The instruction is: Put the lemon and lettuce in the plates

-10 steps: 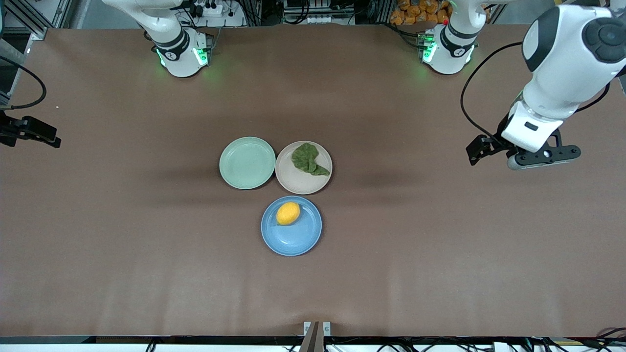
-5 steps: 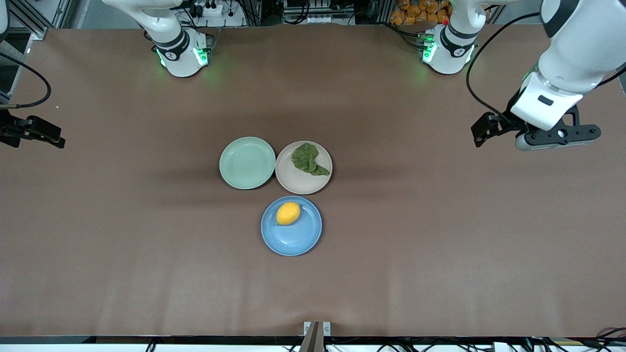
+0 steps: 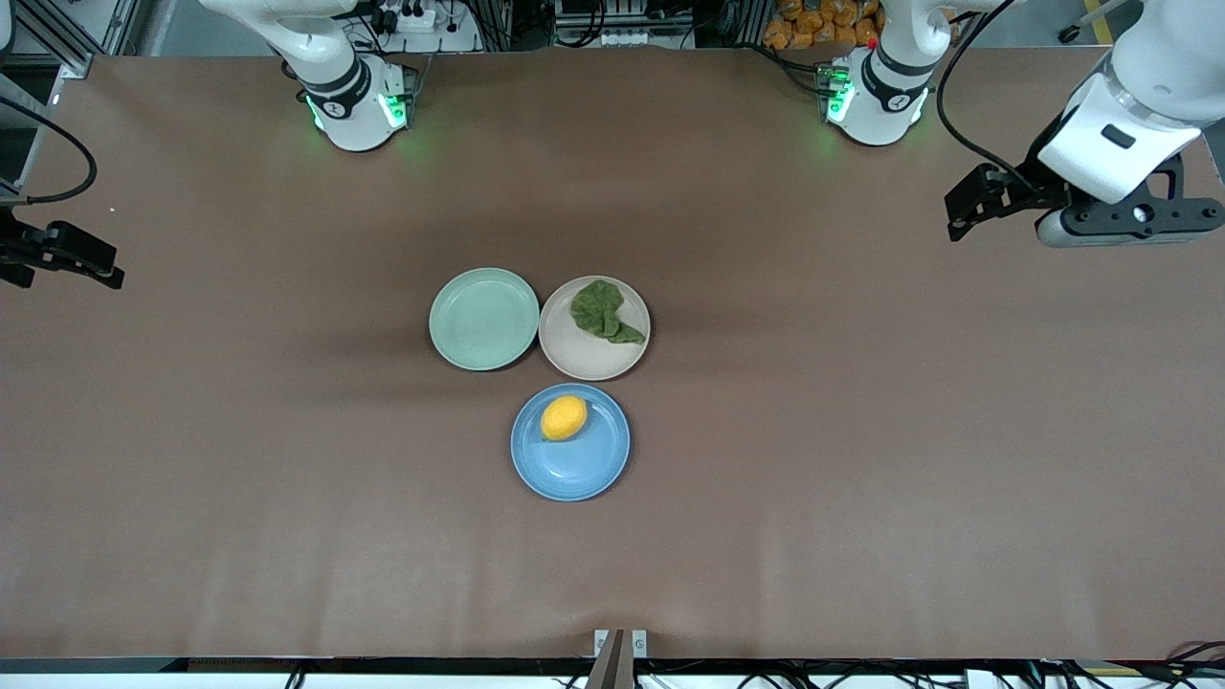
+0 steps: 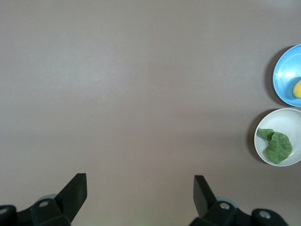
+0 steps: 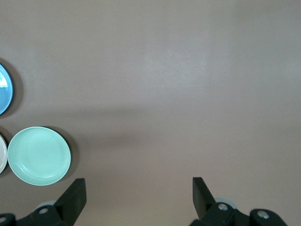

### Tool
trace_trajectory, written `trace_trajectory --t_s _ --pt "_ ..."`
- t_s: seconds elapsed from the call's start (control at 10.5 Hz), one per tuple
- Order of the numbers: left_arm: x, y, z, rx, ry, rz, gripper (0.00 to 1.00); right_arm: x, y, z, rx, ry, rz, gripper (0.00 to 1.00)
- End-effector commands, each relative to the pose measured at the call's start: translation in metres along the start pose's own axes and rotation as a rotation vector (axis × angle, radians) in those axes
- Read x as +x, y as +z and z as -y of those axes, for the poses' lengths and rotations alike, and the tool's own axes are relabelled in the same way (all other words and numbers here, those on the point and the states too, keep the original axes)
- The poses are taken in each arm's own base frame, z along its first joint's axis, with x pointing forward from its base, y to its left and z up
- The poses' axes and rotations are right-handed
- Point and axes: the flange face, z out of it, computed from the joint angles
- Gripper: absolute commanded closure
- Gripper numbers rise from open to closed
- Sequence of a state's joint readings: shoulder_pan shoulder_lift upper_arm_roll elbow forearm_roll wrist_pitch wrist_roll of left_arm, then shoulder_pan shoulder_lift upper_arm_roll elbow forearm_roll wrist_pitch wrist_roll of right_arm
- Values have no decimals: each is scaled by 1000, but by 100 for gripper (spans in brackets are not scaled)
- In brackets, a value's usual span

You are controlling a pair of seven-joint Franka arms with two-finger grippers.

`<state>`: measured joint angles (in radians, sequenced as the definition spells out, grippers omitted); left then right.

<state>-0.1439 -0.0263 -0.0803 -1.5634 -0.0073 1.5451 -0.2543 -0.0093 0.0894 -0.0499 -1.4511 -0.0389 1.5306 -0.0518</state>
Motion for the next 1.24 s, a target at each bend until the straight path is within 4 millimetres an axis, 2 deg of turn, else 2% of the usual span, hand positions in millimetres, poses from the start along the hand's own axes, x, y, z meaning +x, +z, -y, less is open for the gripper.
trace_trajectory --t_s 0.0,0.48,0.57,1.14 --pt "-6 -8 4 -11 35 34 0 -5 -7 1 6 11 1 0" --pt "-3 -12 15 10 81 19 0 -5 -7 2 6 5 1 0" --pt "-2 -17 15 5 81 7 0 -5 -7 2 5 5 1 0" --pt "8 -19 8 -1 81 -57 0 -4 -11 1 5 12 -5 0"
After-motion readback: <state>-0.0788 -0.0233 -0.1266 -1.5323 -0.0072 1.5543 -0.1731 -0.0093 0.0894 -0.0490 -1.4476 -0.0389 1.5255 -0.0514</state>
